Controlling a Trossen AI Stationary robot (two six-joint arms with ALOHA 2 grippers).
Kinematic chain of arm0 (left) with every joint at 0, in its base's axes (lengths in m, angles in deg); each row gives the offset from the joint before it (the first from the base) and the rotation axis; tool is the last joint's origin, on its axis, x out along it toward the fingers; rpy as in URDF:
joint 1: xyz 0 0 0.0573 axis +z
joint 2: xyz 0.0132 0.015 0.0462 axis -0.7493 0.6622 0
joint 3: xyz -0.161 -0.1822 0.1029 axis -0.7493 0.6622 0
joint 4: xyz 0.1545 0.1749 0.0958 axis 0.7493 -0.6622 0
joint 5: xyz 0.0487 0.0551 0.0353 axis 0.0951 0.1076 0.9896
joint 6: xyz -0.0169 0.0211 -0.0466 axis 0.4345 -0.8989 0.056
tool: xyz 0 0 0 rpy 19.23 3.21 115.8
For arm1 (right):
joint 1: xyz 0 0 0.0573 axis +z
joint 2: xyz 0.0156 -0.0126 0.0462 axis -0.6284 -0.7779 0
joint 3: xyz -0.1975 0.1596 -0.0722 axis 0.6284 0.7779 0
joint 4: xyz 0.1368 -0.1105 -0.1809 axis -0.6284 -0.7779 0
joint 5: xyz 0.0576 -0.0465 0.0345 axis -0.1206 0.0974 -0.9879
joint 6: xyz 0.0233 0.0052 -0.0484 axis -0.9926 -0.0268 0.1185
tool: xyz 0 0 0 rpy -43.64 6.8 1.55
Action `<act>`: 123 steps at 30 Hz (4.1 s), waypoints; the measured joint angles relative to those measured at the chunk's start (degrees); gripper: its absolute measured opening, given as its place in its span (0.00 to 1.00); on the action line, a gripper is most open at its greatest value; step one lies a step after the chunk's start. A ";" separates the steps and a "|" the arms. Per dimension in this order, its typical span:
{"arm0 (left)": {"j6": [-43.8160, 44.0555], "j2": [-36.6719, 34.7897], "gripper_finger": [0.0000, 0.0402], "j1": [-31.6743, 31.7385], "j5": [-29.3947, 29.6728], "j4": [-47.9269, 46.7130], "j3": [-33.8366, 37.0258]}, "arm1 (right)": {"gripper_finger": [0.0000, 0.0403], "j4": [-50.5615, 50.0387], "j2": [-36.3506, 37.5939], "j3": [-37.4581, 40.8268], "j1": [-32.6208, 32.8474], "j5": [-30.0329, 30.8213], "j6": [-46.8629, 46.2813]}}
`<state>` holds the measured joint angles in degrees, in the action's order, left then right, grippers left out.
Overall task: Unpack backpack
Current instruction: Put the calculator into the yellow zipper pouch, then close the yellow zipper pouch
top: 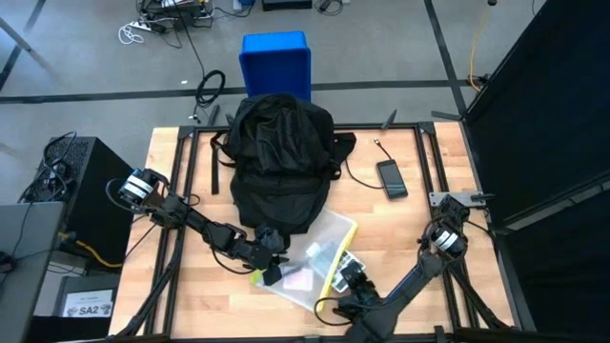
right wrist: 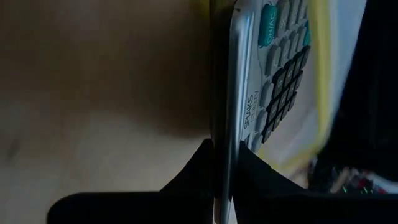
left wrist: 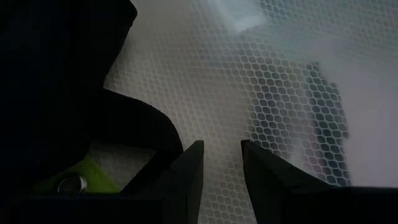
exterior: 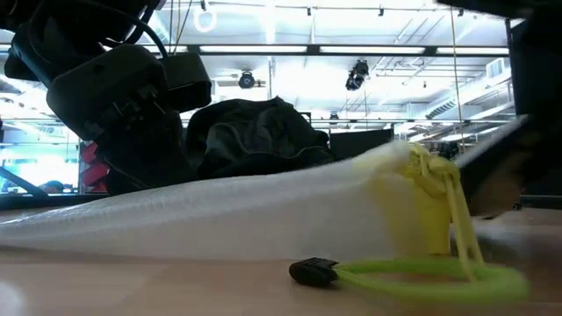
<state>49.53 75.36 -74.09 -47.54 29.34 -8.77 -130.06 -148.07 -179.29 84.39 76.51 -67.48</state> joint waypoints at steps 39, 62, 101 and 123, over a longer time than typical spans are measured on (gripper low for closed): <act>-6.37 -0.52 0.22 -0.72 4.56 -24.07 -11.59 | 0.47 8.27 0.20 -0.02 -7.45 1.62 8.66; -23.11 -0.31 0.22 -8.80 10.93 -13.27 -20.31 | 0.45 -10.11 1.43 -7.77 4.26 3.53 -25.99; -26.82 27.15 0.22 -19.67 18.89 -42.37 -54.86 | 0.26 14.42 3.50 -7.04 7.73 0.74 -38.55; -27.03 27.12 0.22 -18.21 19.50 -39.35 -53.93 | 0.22 90.77 25.64 47.90 5.69 -6.57 -33.96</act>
<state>22.50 102.48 -92.30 -28.05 -10.01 -62.70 -39.29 -122.43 -131.39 90.08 69.94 -101.44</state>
